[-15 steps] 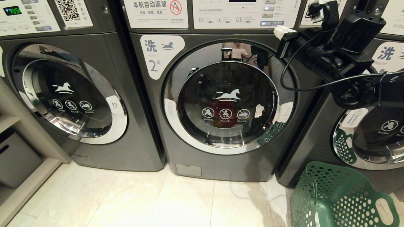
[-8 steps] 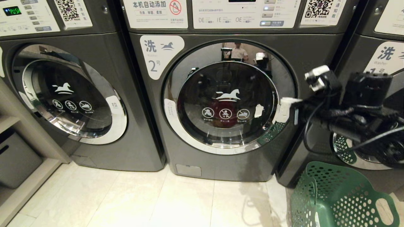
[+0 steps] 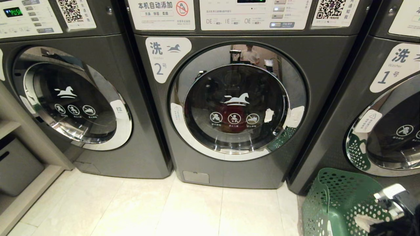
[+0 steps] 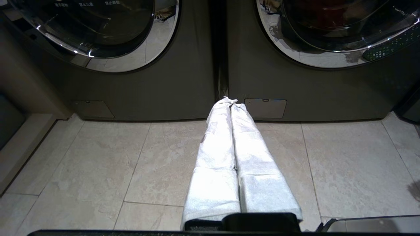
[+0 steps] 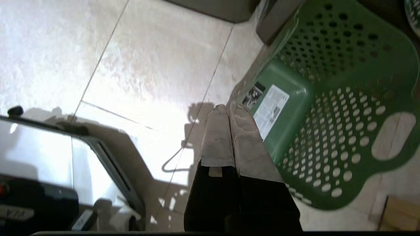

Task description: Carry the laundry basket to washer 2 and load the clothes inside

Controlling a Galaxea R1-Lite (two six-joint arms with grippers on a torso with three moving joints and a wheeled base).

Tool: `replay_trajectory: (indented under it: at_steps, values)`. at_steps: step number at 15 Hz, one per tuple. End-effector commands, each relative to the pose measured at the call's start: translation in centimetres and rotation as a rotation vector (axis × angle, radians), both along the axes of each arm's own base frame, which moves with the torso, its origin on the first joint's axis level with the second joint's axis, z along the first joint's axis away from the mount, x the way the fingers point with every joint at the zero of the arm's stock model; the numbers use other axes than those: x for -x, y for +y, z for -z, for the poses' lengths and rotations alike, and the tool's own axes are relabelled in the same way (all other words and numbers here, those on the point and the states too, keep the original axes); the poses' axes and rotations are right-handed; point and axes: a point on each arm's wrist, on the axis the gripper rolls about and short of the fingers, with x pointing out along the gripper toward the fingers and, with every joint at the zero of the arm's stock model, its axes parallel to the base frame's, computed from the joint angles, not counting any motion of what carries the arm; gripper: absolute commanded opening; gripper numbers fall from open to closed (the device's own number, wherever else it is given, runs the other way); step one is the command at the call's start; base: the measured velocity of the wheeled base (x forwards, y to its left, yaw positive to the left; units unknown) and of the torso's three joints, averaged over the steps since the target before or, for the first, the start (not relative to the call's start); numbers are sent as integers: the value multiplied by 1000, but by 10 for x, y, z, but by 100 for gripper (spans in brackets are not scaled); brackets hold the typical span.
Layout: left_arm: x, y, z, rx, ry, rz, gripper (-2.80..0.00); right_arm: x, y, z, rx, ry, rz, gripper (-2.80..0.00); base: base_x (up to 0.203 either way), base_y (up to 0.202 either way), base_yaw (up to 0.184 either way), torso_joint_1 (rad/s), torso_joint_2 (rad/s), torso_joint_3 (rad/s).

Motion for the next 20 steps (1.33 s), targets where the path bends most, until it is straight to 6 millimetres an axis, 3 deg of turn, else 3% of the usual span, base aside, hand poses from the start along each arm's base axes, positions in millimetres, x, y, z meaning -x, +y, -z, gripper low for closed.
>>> replay_trajectory:
  at_steps: [1, 5, 8, 11, 15, 20]
  values:
    - [0, 0, 2, 0, 6, 0, -280, 29, -4, -3, -3, -56, 16, -280, 0, 0, 0, 0, 0, 0]
    - [0, 0, 2, -1, 6, 0, -280, 91, -9, -1, -54, -191, 20, -280, 0, 0, 0, 0, 0, 0]
    - [0, 0, 2, -2, 6, 0, -280, 120, -10, 7, -106, -341, 13, -280, 0, 0, 0, 0, 0, 0]
    - [0, 0, 1, 0, 4, -1, -280, 128, -10, 13, -139, -380, 142, -280, 0, 0, 0, 0, 0, 0]
    - [0, 0, 2, 0, 6, 0, -280, 145, -10, 17, -110, -586, 86, -280, 0, 0, 0, 0, 0, 0]
    - [0, 0, 2, 0, 6, 0, -280, 144, -11, 18, -217, -578, 159, -280, 0, 0, 0, 0, 0, 0]
